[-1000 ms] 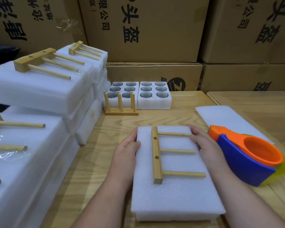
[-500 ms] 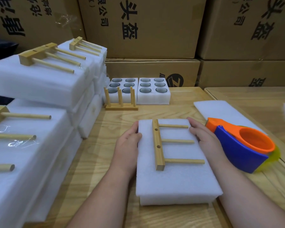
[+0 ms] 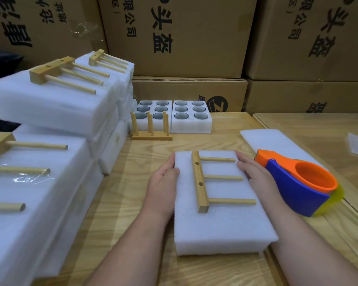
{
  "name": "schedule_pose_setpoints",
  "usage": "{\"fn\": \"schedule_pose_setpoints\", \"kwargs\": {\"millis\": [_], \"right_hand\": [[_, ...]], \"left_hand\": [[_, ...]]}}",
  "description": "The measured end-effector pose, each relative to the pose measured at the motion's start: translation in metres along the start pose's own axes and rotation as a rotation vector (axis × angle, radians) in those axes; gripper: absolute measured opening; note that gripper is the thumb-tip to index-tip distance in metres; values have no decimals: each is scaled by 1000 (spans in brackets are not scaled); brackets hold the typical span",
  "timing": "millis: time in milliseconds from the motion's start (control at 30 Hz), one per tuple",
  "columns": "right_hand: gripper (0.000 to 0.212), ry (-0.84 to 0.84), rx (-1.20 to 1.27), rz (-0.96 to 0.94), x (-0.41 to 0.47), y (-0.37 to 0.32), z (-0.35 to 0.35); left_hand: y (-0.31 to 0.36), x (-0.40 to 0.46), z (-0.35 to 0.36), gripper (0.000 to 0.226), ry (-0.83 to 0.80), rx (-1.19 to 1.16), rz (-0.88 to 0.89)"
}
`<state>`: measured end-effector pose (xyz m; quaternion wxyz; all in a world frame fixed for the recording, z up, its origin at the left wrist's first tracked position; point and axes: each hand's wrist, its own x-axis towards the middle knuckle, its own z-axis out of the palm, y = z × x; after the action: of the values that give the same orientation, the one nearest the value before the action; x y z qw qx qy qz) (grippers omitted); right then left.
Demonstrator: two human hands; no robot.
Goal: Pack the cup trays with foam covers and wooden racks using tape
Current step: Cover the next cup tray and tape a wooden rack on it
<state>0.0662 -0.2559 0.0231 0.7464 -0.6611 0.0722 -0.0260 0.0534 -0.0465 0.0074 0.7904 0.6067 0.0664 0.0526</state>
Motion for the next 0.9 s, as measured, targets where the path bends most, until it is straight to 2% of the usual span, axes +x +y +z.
{"fn": "schedule_pose_setpoints", "kwargs": {"millis": [133, 233, 300, 433, 567, 667, 733, 767, 833, 900], "right_hand": [[28, 35, -17, -32, -1, 2, -1], [32, -23, 111, 37, -6, 7, -6], [31, -16, 100, 1, -8, 6, -13], [23, 243, -73, -310, -8, -9, -32], [18, 473, -486, -614, -16, -21, -44], [19, 601, -646, -776, -23, -32, -46], [32, 654, -824, -639, -23, -40, -53], [45, 642, -951, -465, -23, -44, -58], [68, 544, -1174, -75, -23, -49, -70], [71, 407, -1351, 150, -23, -52, -75]], "left_hand": [[0, 1, -2, 42, 1, -40, -4], [0, 5, -3, 37, 49, -166, 10], [1, 9, -5, 33, 95, -259, 11], [1, 14, -9, 35, 119, -325, 30], [-2, 11, -7, 32, 73, -251, 64], [-4, 10, -6, 31, 53, -213, 77], [-6, 9, -6, 31, 38, -218, 76], [-6, 9, -6, 31, 32, -224, 76], [-6, 9, -6, 31, 38, -228, 77], [-5, 10, -6, 31, 60, -238, 78]]}}
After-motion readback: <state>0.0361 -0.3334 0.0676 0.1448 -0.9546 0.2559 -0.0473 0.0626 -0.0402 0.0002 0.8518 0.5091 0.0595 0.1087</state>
